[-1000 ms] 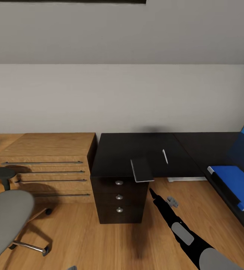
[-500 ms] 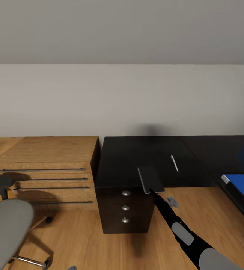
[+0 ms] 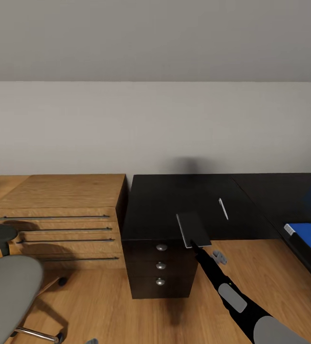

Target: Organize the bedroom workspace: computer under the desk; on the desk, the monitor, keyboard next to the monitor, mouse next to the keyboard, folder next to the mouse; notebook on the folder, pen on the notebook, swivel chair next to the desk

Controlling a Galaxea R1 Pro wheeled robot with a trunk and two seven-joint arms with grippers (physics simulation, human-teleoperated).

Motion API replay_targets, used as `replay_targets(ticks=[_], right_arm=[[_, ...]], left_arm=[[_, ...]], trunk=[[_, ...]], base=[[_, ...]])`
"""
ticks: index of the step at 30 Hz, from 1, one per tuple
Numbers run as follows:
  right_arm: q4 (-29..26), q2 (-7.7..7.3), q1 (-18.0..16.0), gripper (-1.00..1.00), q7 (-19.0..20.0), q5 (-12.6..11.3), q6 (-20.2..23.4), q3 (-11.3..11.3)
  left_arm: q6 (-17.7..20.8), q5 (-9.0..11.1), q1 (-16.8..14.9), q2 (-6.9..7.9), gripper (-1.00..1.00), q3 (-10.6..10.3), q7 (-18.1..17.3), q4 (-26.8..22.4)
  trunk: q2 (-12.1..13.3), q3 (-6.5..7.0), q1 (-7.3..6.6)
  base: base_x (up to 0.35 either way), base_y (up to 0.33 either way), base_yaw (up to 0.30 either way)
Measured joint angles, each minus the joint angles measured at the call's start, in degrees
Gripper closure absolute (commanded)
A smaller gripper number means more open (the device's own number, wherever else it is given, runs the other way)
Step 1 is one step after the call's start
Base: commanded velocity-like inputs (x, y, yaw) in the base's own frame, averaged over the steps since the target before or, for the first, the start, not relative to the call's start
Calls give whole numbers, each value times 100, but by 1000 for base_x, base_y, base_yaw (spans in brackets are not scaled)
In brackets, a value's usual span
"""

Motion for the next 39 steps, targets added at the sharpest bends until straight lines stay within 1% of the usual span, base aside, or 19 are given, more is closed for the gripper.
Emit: replay_targets(ticks=[39], right_arm=[[0,-34,0,-100,14,-36,18,-18]], left_arm=[[0,-1,-1,-2,-100,-5,0,0]], trunk=[[0,0,0]], base=[[0,0,0]])
